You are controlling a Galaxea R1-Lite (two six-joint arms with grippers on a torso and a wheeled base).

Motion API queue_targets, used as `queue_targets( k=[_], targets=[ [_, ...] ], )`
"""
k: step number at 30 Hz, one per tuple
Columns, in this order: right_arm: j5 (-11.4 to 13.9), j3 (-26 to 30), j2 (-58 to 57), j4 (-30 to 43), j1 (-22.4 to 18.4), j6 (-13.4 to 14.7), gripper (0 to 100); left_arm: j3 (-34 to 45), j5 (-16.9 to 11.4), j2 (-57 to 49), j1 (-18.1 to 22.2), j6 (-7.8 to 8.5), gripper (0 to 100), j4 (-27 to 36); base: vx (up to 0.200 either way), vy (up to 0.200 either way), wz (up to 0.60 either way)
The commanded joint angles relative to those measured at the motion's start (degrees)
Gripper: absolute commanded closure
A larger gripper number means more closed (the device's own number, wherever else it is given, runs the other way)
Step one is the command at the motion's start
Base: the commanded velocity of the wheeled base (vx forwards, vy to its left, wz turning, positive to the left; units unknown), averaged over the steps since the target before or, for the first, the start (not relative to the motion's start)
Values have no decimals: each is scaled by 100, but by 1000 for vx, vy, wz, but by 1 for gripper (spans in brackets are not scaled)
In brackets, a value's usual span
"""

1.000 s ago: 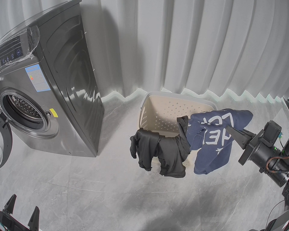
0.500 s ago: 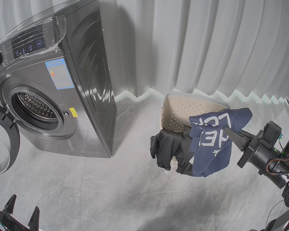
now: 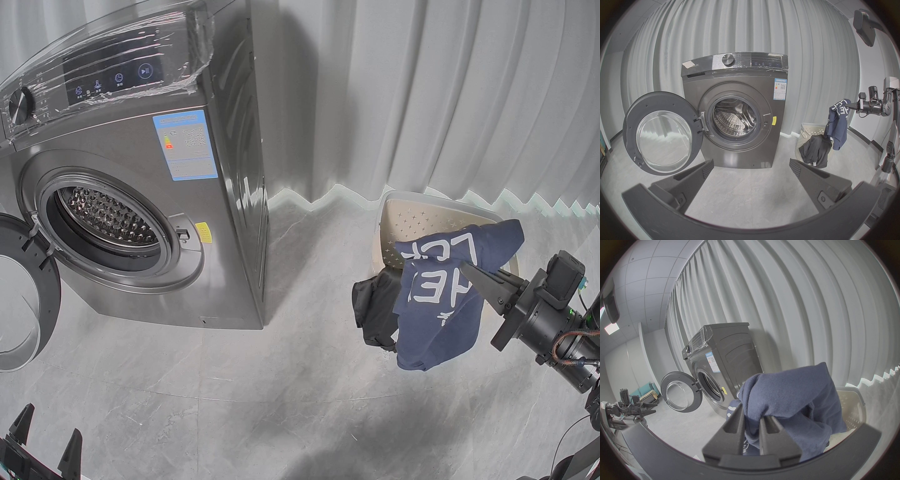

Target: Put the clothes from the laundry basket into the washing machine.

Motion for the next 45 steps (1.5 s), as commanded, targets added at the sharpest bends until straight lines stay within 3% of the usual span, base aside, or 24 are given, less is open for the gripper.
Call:
queue_targets(
  k=[1, 9, 14, 33, 39, 45],
  targets=[
    [1, 3, 0, -1, 6, 6, 100, 92, -2, -77, 2, -2, 0, -1, 0, 200, 0],
    [1, 3, 0, -1, 6, -3, 100, 92, 7, -77, 2, -2, 0, -1, 0, 200, 0],
    [1, -6, -9, -1, 6, -3, 100, 92, 7, -77, 2, -2, 0, -1, 0, 0, 0],
    [-8, -14, -9, -1, -3, -3, 100, 92, 7, -77, 2, -2, 0, -1, -200, 0, 0],
    [1, -14, -9, -10, 6, -3, 100, 92, -2, -77, 2, -2, 0, -1, 0, 0, 0],
    [10, -23, 0, -10, 6, -3, 100, 92, -2, -77, 2, -2, 0, -1, 0, 200, 0]
  ],
)
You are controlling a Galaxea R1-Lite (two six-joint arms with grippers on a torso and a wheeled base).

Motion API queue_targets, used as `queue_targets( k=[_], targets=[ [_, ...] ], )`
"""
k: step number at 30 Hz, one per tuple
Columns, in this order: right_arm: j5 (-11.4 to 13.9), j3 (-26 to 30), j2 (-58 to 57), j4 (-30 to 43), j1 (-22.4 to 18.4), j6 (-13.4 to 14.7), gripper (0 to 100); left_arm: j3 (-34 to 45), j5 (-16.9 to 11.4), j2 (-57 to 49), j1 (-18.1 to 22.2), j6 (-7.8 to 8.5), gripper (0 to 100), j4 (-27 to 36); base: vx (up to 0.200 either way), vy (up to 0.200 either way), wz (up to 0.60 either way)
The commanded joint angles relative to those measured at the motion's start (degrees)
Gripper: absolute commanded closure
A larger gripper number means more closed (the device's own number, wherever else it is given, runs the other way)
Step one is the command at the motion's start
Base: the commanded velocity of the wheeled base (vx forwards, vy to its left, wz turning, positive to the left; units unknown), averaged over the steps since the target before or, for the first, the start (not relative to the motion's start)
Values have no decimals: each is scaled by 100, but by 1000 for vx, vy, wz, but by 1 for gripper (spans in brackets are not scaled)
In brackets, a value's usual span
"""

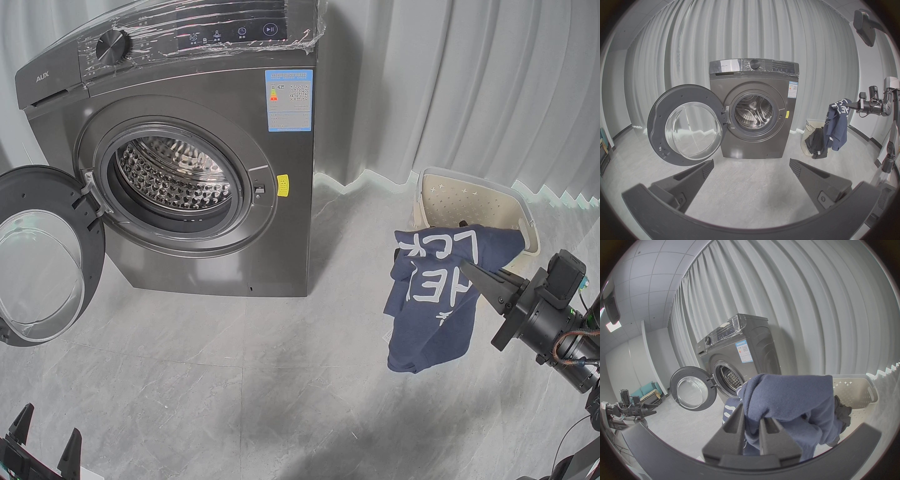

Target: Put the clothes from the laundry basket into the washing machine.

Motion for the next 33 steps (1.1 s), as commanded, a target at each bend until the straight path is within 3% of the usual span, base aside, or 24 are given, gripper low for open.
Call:
queue_targets(
  k=[1, 30, 33],
  targets=[
    [-1, -20, 14, -1, 9, 1, 100, 92, 5, -77, 7, -4, 0, -1, 0, 200, 0],
    [-1, -152, 67, 7, 9, 1, 100, 92, 5, -77, 7, -4, 0, -1, 0, 200, 0],
    [-1, -161, 67, 7, 9, 1, 100, 92, 5, -77, 7, -4, 0, -1, 0, 0, 0]
  ],
)
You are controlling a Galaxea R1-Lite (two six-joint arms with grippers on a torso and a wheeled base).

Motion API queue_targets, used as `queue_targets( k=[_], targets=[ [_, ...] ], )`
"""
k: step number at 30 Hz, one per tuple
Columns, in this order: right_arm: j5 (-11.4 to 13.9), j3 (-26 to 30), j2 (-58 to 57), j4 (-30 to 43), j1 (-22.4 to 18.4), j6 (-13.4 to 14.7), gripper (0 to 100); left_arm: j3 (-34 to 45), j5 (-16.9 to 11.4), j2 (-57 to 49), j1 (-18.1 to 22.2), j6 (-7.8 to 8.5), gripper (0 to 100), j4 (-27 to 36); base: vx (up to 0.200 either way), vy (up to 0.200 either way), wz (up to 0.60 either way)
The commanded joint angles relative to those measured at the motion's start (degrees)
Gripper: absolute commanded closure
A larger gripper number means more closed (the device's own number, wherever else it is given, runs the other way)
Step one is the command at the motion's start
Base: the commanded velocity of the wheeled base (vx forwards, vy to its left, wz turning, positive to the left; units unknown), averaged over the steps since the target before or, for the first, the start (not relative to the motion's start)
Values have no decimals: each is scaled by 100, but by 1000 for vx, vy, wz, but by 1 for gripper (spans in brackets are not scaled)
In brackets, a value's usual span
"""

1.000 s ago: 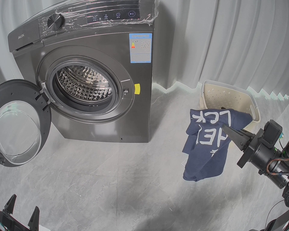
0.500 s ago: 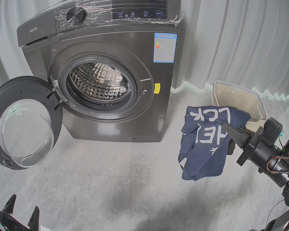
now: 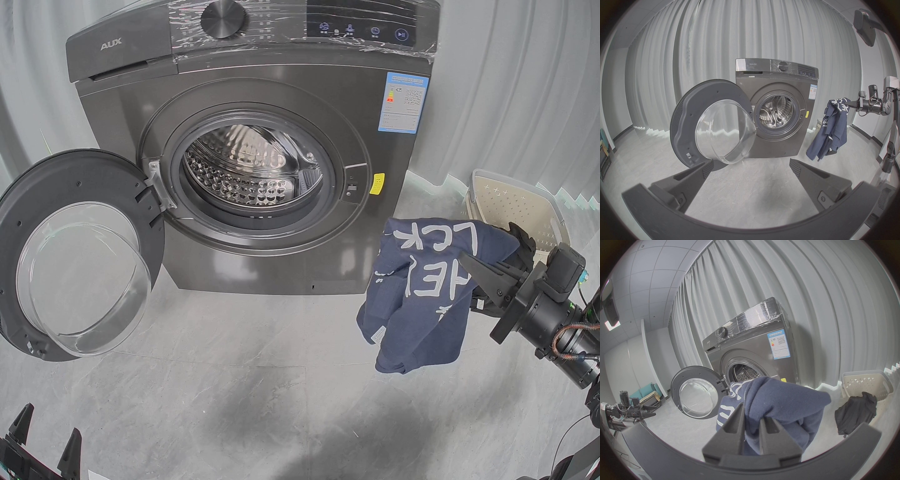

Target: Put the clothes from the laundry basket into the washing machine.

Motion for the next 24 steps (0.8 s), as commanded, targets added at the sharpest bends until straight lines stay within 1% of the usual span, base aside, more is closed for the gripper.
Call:
queue_targets(
  k=[1, 9, 18, 21, 24],
  targets=[
    [-4, -16, 17, -4, 3, 9, 100, 92, 1, -77, 2, -2, 0, -1, 0, 0, 0],
    [-4, -16, 35, -4, 3, 9, 100, 92, 1, -77, 2, -2, 0, -1, 0, 0, 0],
    [-4, -51, 35, -4, 12, 17, 100, 92, 1, -77, 2, 7, 0, -1, 0, 200, 0],
    [-4, -104, 79, -4, 100, 44, 100, 92, 1, -77, 2, 16, 0, -1, 0, 0, 0],
    [-39, -253, 255, -4, 223, 202, 100, 92, 1, -77, 2, 16, 0, -1, 0, 0, 0]
  ],
)
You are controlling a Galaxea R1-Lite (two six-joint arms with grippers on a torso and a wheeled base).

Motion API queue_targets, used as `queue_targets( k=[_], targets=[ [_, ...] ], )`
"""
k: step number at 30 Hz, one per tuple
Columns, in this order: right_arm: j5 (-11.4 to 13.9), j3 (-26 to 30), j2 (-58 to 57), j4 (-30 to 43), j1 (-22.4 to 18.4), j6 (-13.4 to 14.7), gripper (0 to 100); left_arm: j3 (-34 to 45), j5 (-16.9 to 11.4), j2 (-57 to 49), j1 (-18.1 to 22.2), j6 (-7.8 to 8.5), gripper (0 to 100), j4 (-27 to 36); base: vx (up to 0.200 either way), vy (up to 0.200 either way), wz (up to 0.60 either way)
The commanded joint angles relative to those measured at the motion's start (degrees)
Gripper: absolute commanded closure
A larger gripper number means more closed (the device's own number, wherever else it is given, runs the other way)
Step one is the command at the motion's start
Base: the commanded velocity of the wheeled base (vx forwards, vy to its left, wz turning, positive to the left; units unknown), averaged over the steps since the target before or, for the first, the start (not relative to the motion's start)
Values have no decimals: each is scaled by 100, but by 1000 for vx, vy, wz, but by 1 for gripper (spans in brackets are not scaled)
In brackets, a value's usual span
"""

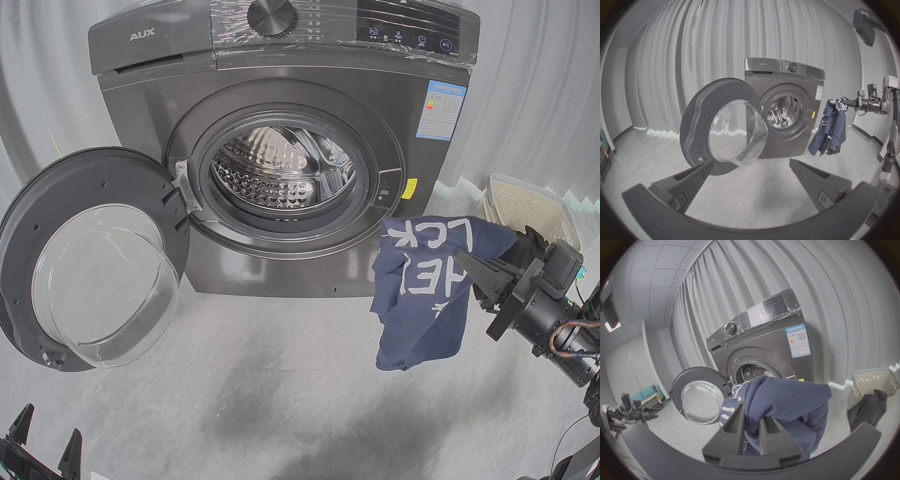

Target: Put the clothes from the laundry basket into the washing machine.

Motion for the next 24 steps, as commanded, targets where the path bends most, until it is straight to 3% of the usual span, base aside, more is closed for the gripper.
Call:
queue_targets(
  k=[1, 8, 14, 17, 24],
  targets=[
    [-26, -177, 230, -1, 148, 113, 100, 92, 11, -77, 2, 2, 0, -1, 0, 0, 0],
    [-43, -503, 538, -1, 350, 149, 100, 92, 64, -86, 19, 38, 0, -1, 0, 0, 0],
    [-61, -845, 960, -10, 394, 483, 100, 101, 64, -86, 19, 55, 0, -18, 0, 0, 0],
    [-61, -968, 1180, -10, 403, 527, 100, 101, 11, -86, 11, 205, 0, -18, 0, 0, 0],
    [-78, -1382, 1812, -256, 465, 544, 100, 101, 55, -86, 19, 108, 0, -27, 0, 0, 0]
  ],
)
